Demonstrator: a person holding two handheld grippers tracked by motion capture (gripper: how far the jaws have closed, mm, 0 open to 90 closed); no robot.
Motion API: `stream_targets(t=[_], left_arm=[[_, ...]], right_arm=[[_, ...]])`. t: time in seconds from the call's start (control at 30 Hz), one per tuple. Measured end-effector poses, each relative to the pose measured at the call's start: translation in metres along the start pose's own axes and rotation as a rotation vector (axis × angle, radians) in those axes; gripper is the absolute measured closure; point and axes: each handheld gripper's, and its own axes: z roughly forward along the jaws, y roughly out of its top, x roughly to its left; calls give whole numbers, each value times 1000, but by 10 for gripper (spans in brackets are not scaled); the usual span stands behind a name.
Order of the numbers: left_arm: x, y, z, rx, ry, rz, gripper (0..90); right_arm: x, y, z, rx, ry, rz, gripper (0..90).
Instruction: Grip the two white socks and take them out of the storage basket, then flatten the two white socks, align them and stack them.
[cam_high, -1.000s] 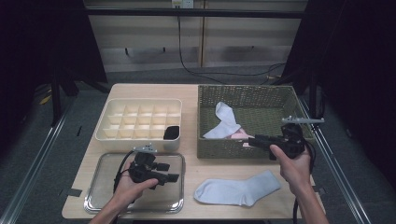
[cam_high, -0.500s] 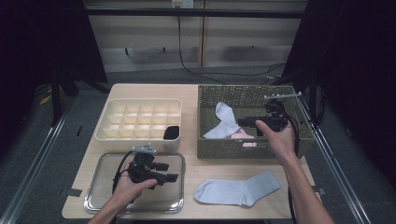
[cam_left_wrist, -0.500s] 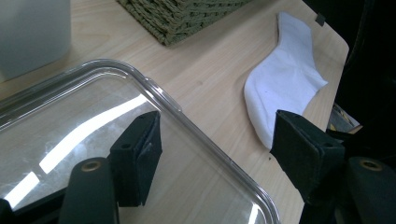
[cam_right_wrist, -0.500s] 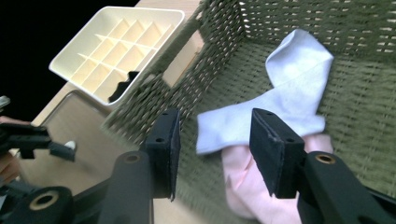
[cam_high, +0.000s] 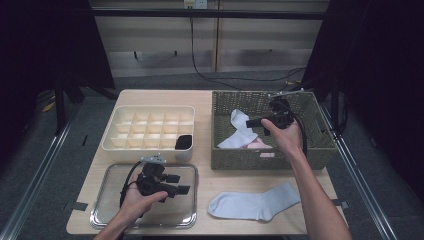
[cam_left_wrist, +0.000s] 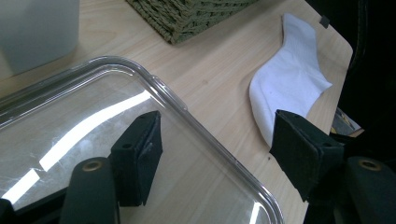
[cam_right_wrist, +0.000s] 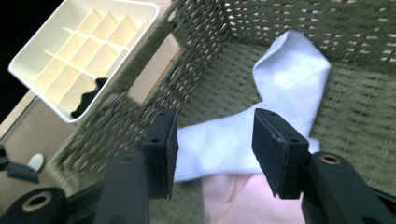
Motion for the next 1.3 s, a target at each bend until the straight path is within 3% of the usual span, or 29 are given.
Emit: stream_targets(t=[0.1, 0.57, 0.63, 0.77, 0.8, 0.9, 1.0, 1.07, 1.17, 1.3], left_arm=[[-1, 0, 0, 2, -12, -1, 336], [8, 1, -2, -11, -16, -16, 338], [9, 1, 1, -12, -23, -21, 343], [8, 3, 5, 3, -34, -14, 341], [8, 3, 4, -1, -40, -15, 341], [7, 2, 3, -1, -36, -12, 341], [8, 2, -1, -12, -32, -16, 341], [8, 1, -2, -19, -32, -22, 341], [8, 1, -2, -15, -31, -19, 340], [9, 1, -2, -11, -29, -26, 340]], right_arm=[[-4, 3, 6, 10, 12, 14, 503], [-27, 24, 45, 84, -19, 57, 496], [-28, 24, 52, 118, -49, 65, 508], [-33, 23, 64, 153, -49, 66, 538], [-35, 22, 69, 185, -60, 79, 532], [-37, 21, 73, 231, -81, 90, 532], [-41, 20, 76, 242, -94, 110, 533], [-44, 20, 80, 276, -147, 124, 531], [-44, 20, 81, 287, -145, 124, 529], [-51, 20, 88, 339, -179, 147, 531]])
